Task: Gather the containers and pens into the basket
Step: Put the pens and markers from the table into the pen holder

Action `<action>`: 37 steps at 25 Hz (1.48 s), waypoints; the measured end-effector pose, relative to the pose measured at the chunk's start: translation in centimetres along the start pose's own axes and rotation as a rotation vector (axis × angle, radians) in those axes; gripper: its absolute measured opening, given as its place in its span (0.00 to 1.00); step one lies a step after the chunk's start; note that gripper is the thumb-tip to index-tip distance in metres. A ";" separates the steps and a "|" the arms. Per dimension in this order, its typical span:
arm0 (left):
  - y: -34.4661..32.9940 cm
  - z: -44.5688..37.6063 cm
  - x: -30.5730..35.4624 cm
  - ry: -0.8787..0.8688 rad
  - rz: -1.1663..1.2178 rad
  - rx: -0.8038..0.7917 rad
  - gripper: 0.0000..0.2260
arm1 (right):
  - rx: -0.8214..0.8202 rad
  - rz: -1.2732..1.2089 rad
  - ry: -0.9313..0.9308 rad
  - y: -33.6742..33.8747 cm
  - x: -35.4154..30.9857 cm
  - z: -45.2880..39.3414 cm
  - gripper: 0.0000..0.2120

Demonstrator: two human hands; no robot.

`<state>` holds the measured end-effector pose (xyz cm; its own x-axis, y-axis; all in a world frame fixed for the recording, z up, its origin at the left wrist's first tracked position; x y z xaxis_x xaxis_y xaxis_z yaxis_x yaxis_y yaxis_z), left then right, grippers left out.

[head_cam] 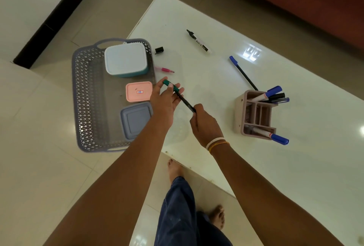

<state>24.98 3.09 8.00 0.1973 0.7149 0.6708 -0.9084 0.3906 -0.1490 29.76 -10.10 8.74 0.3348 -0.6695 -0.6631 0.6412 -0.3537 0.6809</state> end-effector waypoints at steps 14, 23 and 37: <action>-2.9 1.1 -1.2 -0.081 -0.392 -0.132 0.13 | 0.039 -0.019 -0.074 2.8 2.4 1.1 0.10; -4.5 3.7 -2.6 -0.145 -0.429 -0.111 0.13 | 0.189 -0.270 -0.146 5.4 2.2 2.0 0.15; -9.8 9.4 -9.2 -0.044 -0.545 -0.360 0.20 | 0.732 -0.468 -0.283 13.6 10.1 11.6 0.10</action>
<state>28.65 -12.75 10.09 0.5725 0.3376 0.7472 -0.5005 0.8657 -0.0077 33.84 -29.22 14.93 -0.0931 -0.4548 -0.8857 0.0387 -0.8905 0.4533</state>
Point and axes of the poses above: each hand's wrist, its own z-axis away from the middle knuckle, its own y-axis out of the back of the hand, x = y × z, the point moved 9 cm from there along -z, towards the middle knuckle, and after that the axes turned 9 degrees about -z, right-handed, at the moved point
